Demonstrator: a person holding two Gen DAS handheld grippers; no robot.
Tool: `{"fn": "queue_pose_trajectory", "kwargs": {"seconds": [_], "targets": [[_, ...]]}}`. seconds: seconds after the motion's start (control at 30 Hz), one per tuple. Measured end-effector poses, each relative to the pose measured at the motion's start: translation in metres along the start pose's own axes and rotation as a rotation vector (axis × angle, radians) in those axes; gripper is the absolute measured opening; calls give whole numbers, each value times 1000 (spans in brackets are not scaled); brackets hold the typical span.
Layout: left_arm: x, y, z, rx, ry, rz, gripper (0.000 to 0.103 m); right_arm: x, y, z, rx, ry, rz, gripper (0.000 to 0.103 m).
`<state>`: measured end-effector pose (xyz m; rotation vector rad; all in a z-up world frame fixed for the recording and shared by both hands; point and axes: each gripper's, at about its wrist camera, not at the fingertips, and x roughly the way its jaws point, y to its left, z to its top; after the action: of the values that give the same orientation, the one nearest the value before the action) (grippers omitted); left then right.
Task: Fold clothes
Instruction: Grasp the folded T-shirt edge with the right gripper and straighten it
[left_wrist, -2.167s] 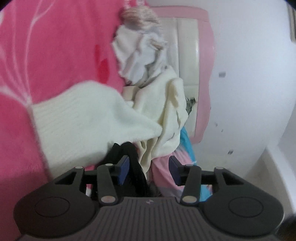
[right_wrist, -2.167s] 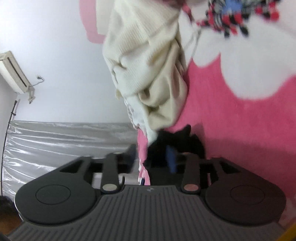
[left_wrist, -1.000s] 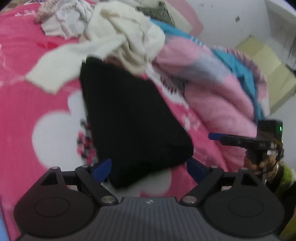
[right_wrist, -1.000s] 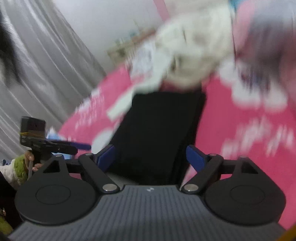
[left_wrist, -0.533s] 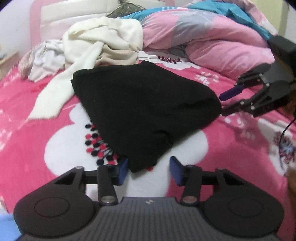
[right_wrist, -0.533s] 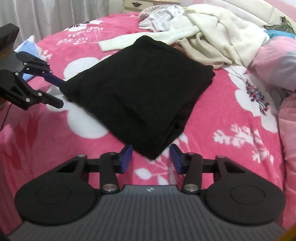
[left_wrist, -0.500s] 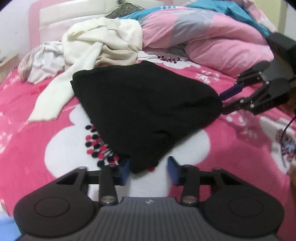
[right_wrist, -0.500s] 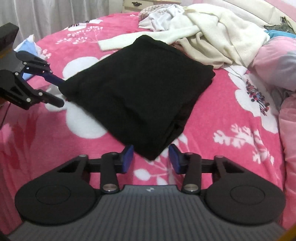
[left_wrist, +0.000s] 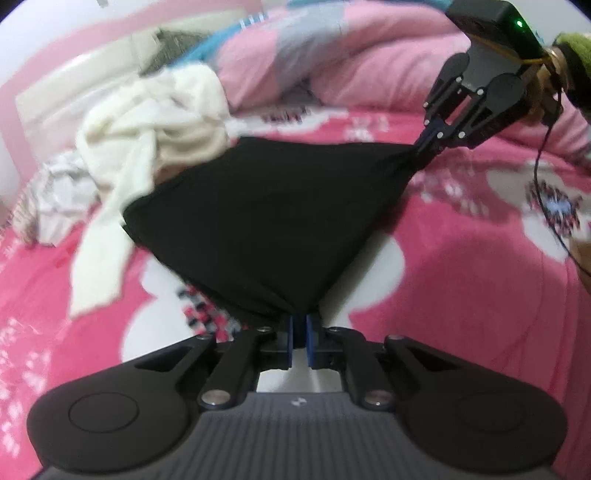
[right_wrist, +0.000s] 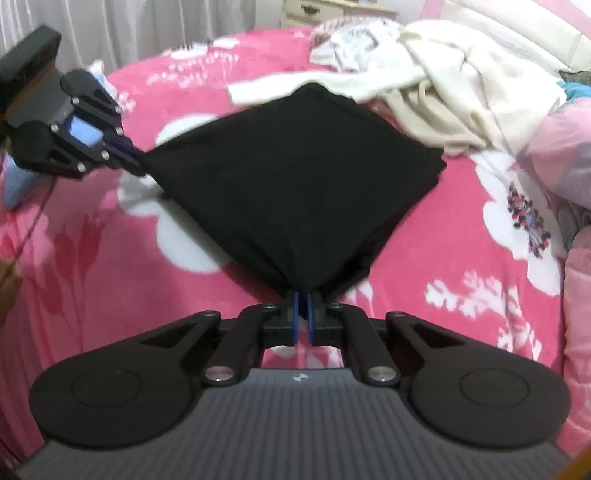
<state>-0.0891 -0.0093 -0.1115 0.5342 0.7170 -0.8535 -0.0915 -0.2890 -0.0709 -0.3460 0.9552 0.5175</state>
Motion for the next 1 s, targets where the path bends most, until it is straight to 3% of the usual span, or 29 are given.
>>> {"fn": "queue_pose_trajectory", "kwargs": {"seconds": [0.1,0.2,0.33,0.4,0.5,0.6,0.9,1.0], "targets": [[10,-3,-7,17,80,1,11,13,-4,-7,-8,56,-15,3],[-5,6,-12,-31,110,15,18,-5,-8,-11,12,33,-39,3],[-28,25,-3,-146,29,58,40,-31,-13,0,37,-91,-30,3],[-24,33,11,-236,-41,45,41,-34,-10,12,18,-163,-23,3],[6,34,31,-336,-62,-14,41,-12,1,29,-29,-223,-18,3],[39,25,26,-342,-7,-28,41,29,7,25,-78,-138,-40,3],[43,23,16,-406,-5,-18,52,2,-31,11,154,-85,-58,2],[46,18,21,-436,4,8,61,0,-21,29,128,-170,-24,3]]}}
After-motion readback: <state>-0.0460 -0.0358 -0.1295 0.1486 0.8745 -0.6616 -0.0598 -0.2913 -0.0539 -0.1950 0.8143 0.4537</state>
